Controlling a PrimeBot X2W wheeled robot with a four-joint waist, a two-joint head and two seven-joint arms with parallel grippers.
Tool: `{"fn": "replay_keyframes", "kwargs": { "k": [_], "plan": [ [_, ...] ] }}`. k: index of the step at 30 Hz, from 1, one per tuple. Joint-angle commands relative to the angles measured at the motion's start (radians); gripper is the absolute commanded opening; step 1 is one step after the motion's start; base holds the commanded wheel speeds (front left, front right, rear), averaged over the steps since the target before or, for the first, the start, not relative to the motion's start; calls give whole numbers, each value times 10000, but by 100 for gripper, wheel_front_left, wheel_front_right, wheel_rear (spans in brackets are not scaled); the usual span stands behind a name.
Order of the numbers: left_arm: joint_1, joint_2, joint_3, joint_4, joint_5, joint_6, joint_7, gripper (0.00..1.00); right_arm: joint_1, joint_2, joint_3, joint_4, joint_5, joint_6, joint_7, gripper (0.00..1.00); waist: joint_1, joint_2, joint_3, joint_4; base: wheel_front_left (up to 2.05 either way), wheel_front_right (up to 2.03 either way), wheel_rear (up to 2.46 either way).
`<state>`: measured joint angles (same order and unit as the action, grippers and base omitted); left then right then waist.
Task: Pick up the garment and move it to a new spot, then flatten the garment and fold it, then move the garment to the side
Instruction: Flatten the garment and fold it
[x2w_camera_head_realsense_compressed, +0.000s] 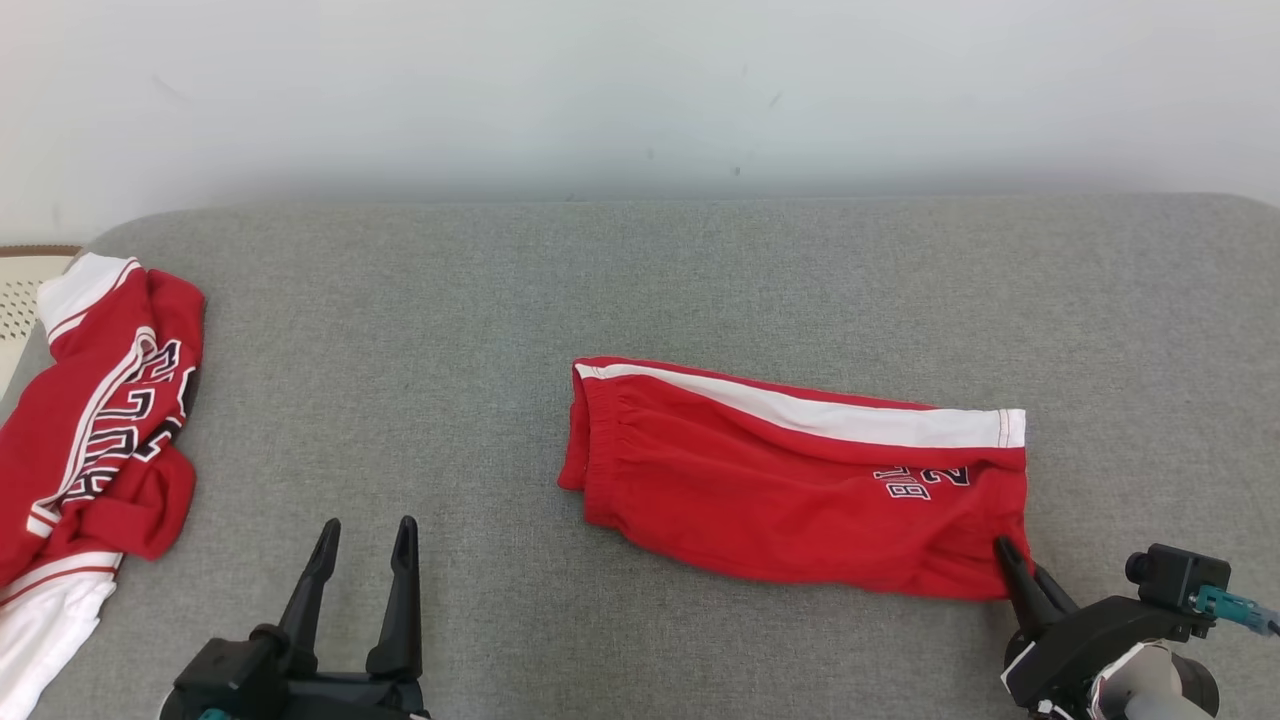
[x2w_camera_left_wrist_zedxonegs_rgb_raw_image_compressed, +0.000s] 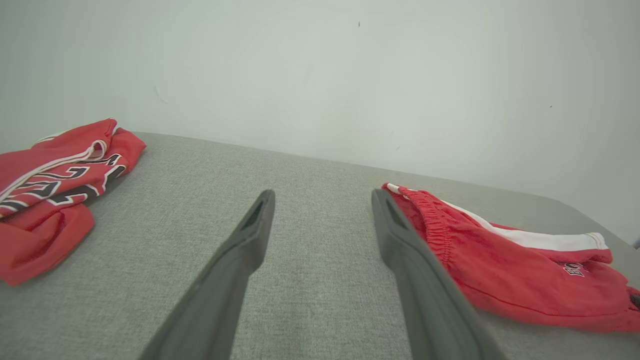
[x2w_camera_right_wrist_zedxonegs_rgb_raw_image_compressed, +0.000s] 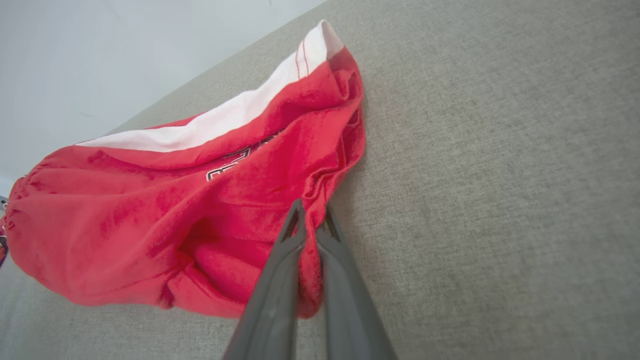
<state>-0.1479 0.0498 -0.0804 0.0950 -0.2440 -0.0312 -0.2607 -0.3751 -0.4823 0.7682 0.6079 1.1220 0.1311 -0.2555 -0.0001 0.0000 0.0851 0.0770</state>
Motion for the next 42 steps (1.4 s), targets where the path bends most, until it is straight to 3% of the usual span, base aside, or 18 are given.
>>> {"fn": "replay_keyframes", "kwargs": {
  "k": [1,12,25,27,42],
  "plan": [
    [124,13,37,-61,85,46,-25,100,50,71,-60,26,-100,-6,-32,100,1,0,-1,-11,0,0,0],
    [416,10,215,-354,335,101,-25,100,282,213,-1372,-299,-1488,-6,-101,100,1,0,-306,-194,0,0,0],
    [987,12,553,-774,1251,421,-25,100,2073,1374,-4846,-2883,-5614,-6,-111,100,1,0,-633,-506,0,0,0],
    [1163,19,668,-856,1474,493,-25,100,2622,1786,-5471,-3412,-6473,-6,-110,100,1,0,-711,-582,0,0,0],
    [1847,145,725,-1286,2101,560,-25,100,4268,3077,-6763,-4978,-8273,-6,-87,100,1,0,-790,-674,0,0,0]
  ]
}}
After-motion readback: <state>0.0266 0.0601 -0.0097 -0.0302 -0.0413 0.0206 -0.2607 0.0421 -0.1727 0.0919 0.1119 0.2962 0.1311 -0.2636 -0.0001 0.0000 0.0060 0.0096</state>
